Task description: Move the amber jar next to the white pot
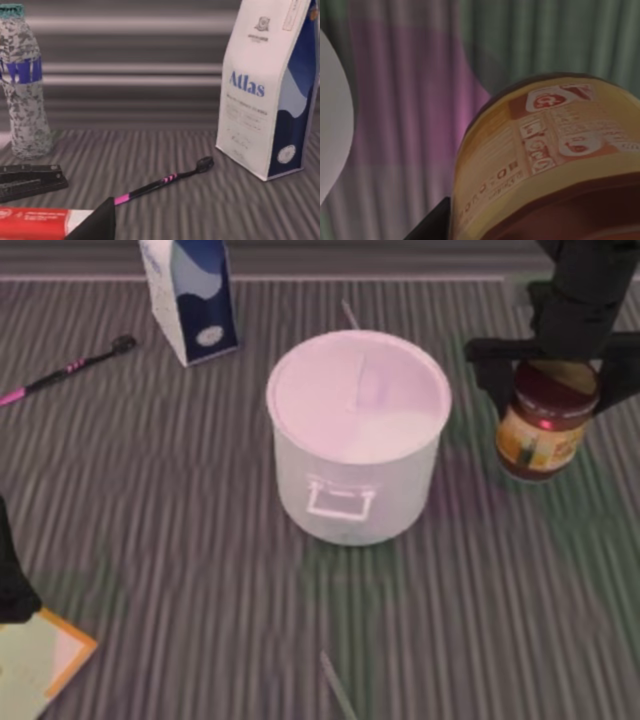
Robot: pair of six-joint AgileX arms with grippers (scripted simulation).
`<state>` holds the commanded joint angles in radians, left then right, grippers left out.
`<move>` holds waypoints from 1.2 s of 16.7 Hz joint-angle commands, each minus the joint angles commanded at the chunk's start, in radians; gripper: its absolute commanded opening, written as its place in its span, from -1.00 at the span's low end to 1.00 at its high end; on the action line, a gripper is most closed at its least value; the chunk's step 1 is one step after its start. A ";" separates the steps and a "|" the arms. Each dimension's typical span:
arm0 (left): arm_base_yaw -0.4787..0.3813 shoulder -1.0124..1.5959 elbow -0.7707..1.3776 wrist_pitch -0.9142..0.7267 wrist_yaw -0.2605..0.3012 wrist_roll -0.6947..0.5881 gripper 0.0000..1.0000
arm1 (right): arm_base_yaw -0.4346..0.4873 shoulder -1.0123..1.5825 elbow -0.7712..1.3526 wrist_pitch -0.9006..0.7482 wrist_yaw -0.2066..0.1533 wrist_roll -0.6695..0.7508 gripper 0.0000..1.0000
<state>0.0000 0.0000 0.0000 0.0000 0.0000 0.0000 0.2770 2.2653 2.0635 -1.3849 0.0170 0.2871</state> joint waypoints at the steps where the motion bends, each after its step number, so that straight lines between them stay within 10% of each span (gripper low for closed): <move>1: 0.000 0.000 0.000 0.000 0.000 0.000 1.00 | 0.000 0.000 0.000 0.000 0.000 0.000 -1.00; 18: 0.000 0.000 0.000 0.000 0.000 0.000 1.00 | 0.002 0.007 -0.187 0.194 0.000 0.002 -1.00; 20: 0.000 0.000 0.000 0.000 0.000 0.000 1.00 | 0.002 0.007 -0.187 0.194 0.000 0.002 -0.70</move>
<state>0.0000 0.0000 0.0000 0.0000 0.0000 0.0000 0.2791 2.2718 1.8763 -1.1913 0.0171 0.2893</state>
